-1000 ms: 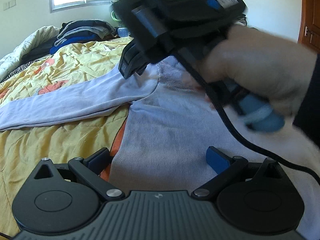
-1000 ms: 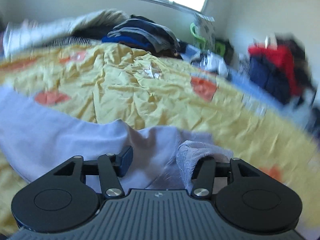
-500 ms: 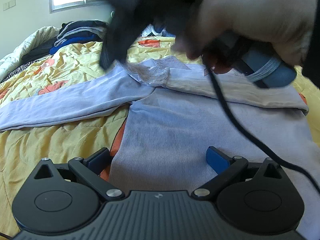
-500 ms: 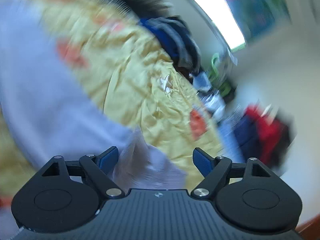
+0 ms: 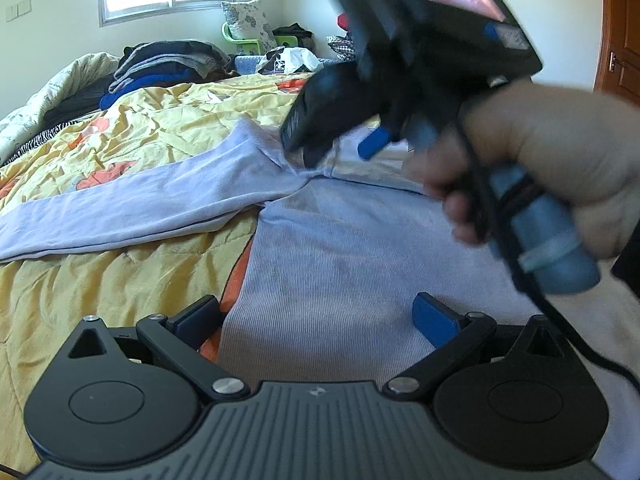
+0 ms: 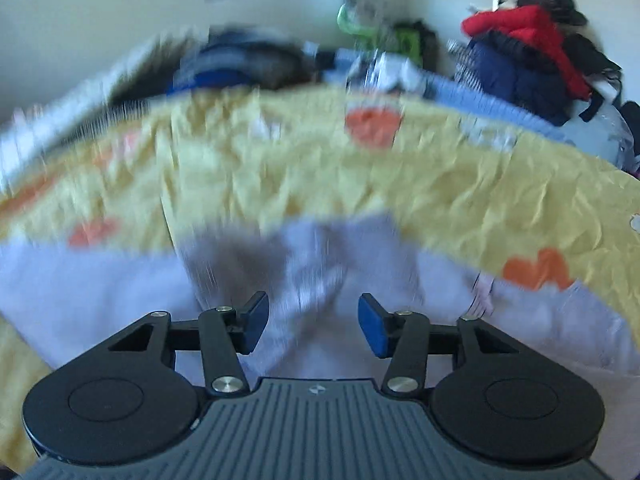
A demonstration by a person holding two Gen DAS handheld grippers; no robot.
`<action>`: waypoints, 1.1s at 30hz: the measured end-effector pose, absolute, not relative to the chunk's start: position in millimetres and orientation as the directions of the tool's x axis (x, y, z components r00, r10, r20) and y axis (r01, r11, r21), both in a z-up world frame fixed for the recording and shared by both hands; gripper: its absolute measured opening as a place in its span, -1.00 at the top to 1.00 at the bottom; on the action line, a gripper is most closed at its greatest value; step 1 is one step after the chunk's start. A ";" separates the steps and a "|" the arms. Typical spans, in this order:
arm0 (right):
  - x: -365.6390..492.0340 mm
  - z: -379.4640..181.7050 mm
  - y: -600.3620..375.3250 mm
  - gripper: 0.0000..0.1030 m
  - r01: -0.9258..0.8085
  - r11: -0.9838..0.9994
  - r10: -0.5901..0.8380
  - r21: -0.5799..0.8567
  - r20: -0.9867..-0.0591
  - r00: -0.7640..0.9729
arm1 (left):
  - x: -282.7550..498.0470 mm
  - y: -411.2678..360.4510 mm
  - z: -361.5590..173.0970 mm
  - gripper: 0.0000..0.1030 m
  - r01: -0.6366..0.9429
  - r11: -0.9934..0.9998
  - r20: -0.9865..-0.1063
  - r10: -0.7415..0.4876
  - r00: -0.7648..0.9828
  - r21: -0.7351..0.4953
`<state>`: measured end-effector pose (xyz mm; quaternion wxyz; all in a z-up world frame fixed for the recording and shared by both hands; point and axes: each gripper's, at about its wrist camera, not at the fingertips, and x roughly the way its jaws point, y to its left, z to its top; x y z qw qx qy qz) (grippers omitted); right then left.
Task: Fold small clothes
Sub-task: 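Lay the sleeve across the chest and open the right gripper, then grasp the other sleeve cuff with the left gripper and lift it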
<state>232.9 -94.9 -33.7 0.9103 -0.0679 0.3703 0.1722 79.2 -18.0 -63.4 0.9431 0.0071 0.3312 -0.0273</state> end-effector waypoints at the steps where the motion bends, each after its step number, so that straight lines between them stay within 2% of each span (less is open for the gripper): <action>1: 233.1 -39.8 -91.2 -0.03 -0.367 0.930 0.243 -0.023 -0.709 0.662 | 78.9 -18.0 -63.3 -1.00 0.057 0.998 -0.625 -0.048 0.779 -0.006; 5: 218.4 -21.5 -99.6 -0.04 -0.354 0.935 0.285 0.029 -0.654 0.701 | 78.9 -17.9 -63.0 -1.00 0.057 0.998 -0.625 -0.050 0.779 -0.009; 10: 184.6 2.0 -120.9 -0.22 -0.356 0.934 0.308 0.035 -0.585 0.751 | 79.3 -18.4 -63.0 -1.00 0.057 0.998 -0.625 -0.051 0.779 -0.010; 14: 155.5 -9.3 -144.8 -0.29 -0.304 0.951 0.274 0.051 -0.593 0.758 | 79.4 -18.4 -63.0 -1.00 0.057 0.998 -0.625 -0.051 0.779 -0.009; 21: 105.9 -44.9 -192.2 -0.36 -0.091 0.995 0.090 0.029 -0.613 0.785 | 79.4 -17.9 -63.3 -1.00 0.057 0.998 -0.626 -0.050 0.778 -0.009; 26: 93.9 -58.2 -211.3 -0.57 -0.061 0.997 0.078 0.049 -0.607 0.791 | 80.2 -12.3 -62.1 -1.00 0.058 0.998 -0.629 -0.048 0.776 -0.004; 30: 91.7 -63.2 -211.8 -0.81 -0.074 0.996 0.092 0.055 -0.599 0.796 | 73.2 9.1 -52.9 -1.00 -0.038 0.993 -0.570 0.095 0.816 0.111; 33: 92.1 -63.6 -207.8 -0.88 -0.088 0.995 0.092 0.038 -0.607 0.789 | 72.5 42.0 -47.2 -1.00 -0.135 0.977 -0.542 0.204 0.815 0.166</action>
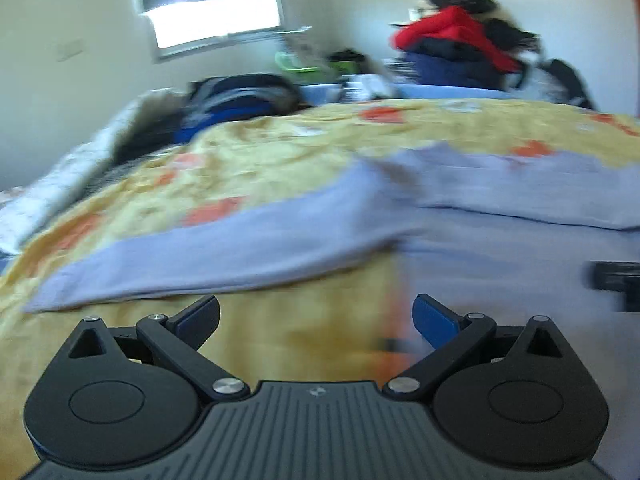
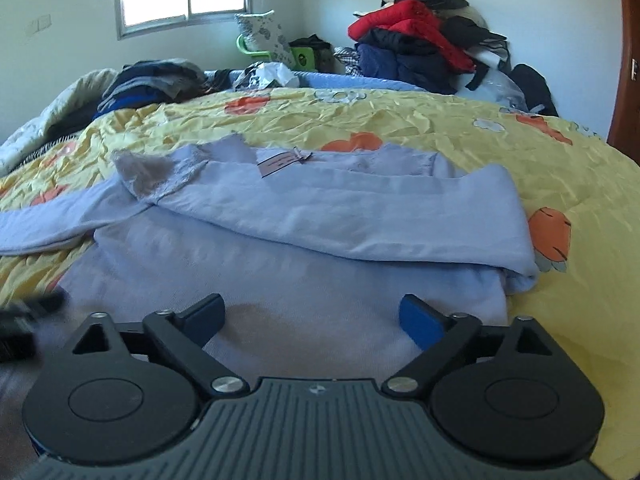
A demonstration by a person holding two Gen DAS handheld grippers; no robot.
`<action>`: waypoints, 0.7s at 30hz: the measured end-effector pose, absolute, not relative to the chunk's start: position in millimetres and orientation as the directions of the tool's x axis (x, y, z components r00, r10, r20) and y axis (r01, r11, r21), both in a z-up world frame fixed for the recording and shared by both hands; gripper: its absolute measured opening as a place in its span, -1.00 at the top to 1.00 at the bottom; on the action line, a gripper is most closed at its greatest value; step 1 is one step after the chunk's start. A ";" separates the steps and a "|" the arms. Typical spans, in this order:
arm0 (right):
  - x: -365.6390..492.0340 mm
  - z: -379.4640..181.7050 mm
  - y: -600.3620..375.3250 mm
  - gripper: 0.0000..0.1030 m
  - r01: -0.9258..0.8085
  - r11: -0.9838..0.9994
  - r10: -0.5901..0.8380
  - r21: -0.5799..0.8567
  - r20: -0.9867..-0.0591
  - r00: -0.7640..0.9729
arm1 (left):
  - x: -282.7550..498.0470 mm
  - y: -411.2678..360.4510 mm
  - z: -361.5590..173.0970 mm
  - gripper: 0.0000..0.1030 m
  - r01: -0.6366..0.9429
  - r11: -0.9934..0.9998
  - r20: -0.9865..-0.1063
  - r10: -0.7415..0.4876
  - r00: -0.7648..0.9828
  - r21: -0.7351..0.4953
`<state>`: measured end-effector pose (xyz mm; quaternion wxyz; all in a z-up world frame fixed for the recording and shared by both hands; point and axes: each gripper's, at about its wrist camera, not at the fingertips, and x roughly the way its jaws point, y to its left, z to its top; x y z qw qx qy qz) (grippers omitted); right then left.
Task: Fold small clothes
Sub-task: 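Grasp the other sleeve cuff with the left gripper and lift it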
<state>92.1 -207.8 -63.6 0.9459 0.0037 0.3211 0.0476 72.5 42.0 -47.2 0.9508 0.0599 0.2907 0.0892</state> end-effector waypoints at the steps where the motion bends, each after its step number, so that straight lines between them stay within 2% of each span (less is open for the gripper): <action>1: 92.4 -63.8 -208.2 -0.88 -0.087 0.995 0.094 0.040 -0.606 0.790 | 73.3 57.4 -45.9 -1.00 -0.170 0.974 -0.549 0.225 0.805 0.149; 5: 90.9 -62.9 -211.6 -0.88 -0.085 0.994 0.108 0.067 -0.599 0.794 | 74.6 134.0 -41.5 -1.00 -0.311 0.949 -0.602 0.224 0.766 -0.043; 7: 90.1 -63.1 -213.1 -0.88 -0.082 0.994 0.111 0.076 -0.596 0.795 | 70.1 170.4 -41.7 -1.00 -0.391 0.906 -0.598 0.225 0.770 -0.162; 12: 89.2 -63.1 -214.1 -0.89 -0.070 0.995 0.102 0.077 -0.594 0.798 | 54.1 253.4 -57.8 -1.00 -0.373 0.698 -0.461 0.070 0.885 -0.611; 14: 89.2 -63.1 -214.1 -0.90 -0.066 0.995 0.099 0.078 -0.594 0.798 | 55.6 276.9 -70.4 -1.00 -0.371 0.589 -0.447 0.019 0.894 -0.718; 21: 89.5 -63.4 -214.7 -0.91 -0.062 0.995 0.094 0.075 -0.597 0.797 | 80.9 317.9 -73.0 -1.00 -0.339 0.450 -0.378 0.004 0.926 -0.826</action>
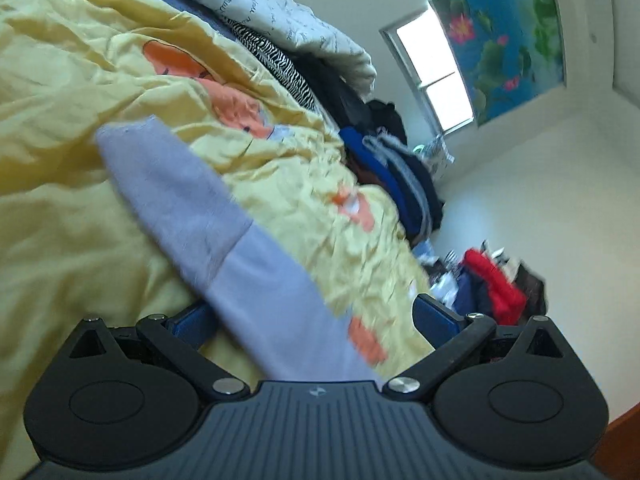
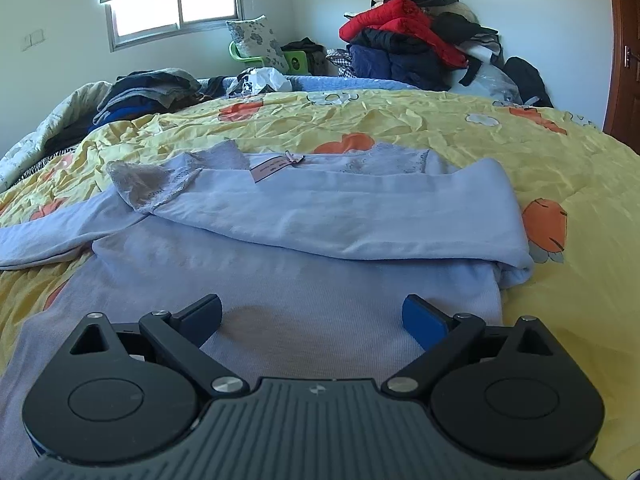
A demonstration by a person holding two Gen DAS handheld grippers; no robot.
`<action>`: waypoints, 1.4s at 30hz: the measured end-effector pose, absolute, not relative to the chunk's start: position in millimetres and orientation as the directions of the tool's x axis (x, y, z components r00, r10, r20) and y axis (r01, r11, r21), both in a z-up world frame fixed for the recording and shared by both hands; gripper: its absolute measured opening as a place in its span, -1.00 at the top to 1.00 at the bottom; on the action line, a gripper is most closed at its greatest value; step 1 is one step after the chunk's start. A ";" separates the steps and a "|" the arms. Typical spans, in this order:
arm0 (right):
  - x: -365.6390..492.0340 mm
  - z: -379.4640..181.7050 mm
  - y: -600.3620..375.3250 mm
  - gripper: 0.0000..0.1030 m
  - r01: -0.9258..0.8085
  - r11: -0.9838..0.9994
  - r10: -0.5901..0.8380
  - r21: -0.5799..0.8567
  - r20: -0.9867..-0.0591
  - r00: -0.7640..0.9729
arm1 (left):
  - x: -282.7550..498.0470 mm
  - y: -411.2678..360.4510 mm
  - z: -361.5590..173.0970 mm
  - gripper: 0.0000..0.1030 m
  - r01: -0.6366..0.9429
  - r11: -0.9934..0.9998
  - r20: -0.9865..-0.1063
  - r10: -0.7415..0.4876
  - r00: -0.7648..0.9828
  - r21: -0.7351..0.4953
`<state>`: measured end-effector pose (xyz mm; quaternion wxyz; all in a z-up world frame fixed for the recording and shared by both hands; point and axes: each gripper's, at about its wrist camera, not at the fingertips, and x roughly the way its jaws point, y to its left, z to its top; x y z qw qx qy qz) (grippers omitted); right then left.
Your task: Fold small clothes
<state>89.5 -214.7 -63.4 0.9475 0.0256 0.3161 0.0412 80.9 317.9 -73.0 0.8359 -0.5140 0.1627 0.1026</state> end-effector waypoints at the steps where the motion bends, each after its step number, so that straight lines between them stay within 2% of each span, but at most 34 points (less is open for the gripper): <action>1: 89.6 -63.4 -214.0 -0.91 -0.062 0.996 0.092 0.071 -0.598 0.796 | 82.4 322.8 -72.6 -1.00 -0.335 0.440 -0.370 0.008 0.929 -0.833; 5: 90.0 -63.7 -213.1 -0.91 -0.059 0.996 0.088 0.067 -0.599 0.796 | 97.4 333.7 -75.1 -0.96 -0.326 0.386 -0.339 0.036 0.940 -0.863; 6: 90.0 -63.7 -213.3 -0.91 -0.059 0.996 0.088 0.068 -0.599 0.796 | 98.4 334.8 -75.4 -0.72 -0.342 0.380 -0.348 0.055 0.936 -0.860; 7: 89.8 -63.6 -213.2 -0.91 -0.059 0.996 0.087 0.067 -0.599 0.796 | 100.7 336.0 -77.0 -0.15 -0.356 0.374 -0.361 0.059 0.931 -0.856; 9: 89.8 -63.7 -213.7 -0.91 -0.058 0.996 0.086 0.067 -0.598 0.797 | 106.9 337.9 -85.2 0.48 -0.385 0.354 -0.403 0.026 0.915 -0.852; 12: 89.9 -63.7 -214.0 -0.91 -0.055 0.996 0.084 0.067 -0.597 0.798 | 109.5 334.0 -92.3 0.85 -0.436 0.364 -0.454 0.040 0.890 -0.823; 17: 88.9 -63.3 -213.9 -0.88 -0.051 0.997 0.079 0.064 -0.593 0.801 | 112.0 300.1 -60.8 0.90 -0.441 0.608 -0.458 0.140 0.878 -0.660; 26: 74.8 -52.1 -224.6 -0.86 -0.035 0.995 0.082 0.094 -0.570 0.818 | 141.5 194.7 8.9 0.90 -0.260 0.904 -0.344 0.138 0.929 -0.340; 42: 47.7 -41.2 -243.5 -0.87 -0.045 0.997 0.076 0.069 -0.563 0.823 | 189.2 50.8 23.6 0.90 -0.038 0.988 -0.356 -0.019 0.934 -0.153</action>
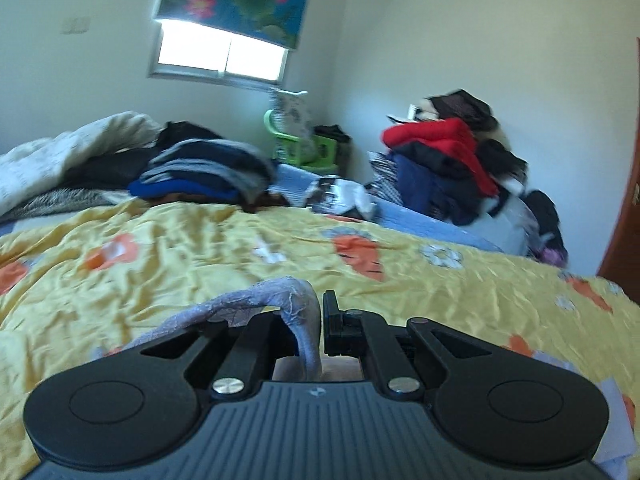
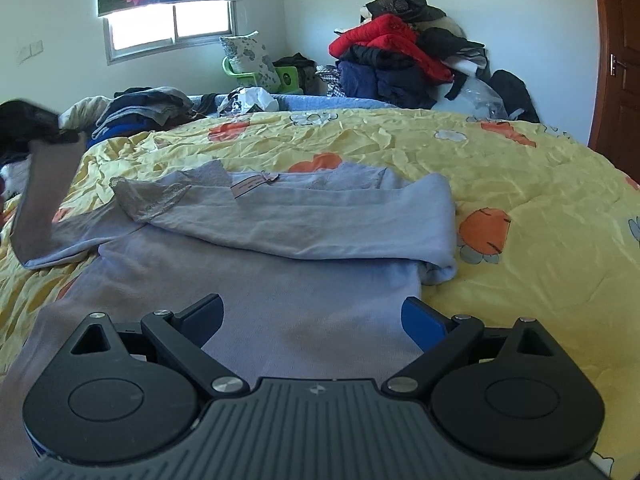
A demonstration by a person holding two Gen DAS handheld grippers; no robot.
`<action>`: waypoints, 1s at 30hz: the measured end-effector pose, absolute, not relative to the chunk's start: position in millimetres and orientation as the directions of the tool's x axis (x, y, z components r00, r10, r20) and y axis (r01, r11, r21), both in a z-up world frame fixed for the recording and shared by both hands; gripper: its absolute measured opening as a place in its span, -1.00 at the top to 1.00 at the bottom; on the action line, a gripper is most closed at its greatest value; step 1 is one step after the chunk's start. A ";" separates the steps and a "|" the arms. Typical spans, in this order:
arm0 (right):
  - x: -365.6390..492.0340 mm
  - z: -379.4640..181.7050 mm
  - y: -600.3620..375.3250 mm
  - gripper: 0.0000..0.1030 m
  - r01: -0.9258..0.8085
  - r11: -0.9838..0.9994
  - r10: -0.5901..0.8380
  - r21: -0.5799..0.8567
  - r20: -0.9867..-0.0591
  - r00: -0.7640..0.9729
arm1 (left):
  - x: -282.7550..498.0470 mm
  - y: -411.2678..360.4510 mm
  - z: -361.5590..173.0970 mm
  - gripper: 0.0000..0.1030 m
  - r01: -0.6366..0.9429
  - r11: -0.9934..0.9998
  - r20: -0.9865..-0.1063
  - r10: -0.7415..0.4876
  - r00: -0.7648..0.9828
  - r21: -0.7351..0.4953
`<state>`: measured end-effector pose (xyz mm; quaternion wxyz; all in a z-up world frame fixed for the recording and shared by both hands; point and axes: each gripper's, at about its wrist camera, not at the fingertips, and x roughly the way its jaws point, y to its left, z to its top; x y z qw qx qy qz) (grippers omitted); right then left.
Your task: Fold small clothes
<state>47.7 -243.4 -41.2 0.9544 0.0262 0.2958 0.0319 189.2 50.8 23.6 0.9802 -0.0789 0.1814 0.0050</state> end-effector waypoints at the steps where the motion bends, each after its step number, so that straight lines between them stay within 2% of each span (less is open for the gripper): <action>1: 46.9 -42.3 -244.1 -0.87 -0.046 0.996 0.079 0.073 -0.564 0.822 | 190.5 42.7 24.2 0.90 -0.027 0.990 -0.355 -0.025 0.934 -0.140; 20: 34.0 -58.1 -272.5 -0.86 0.015 0.990 0.070 0.141 -0.581 0.811 | 202.3 -89.4 26.1 0.90 0.197 0.977 -0.392 -0.211 0.895 -0.077; 30: 29.1 -61.8 -282.4 -0.87 0.023 0.983 0.086 0.181 -0.569 0.818 | 197.9 -140.2 24.0 0.90 0.278 0.960 -0.399 -0.270 0.876 -0.039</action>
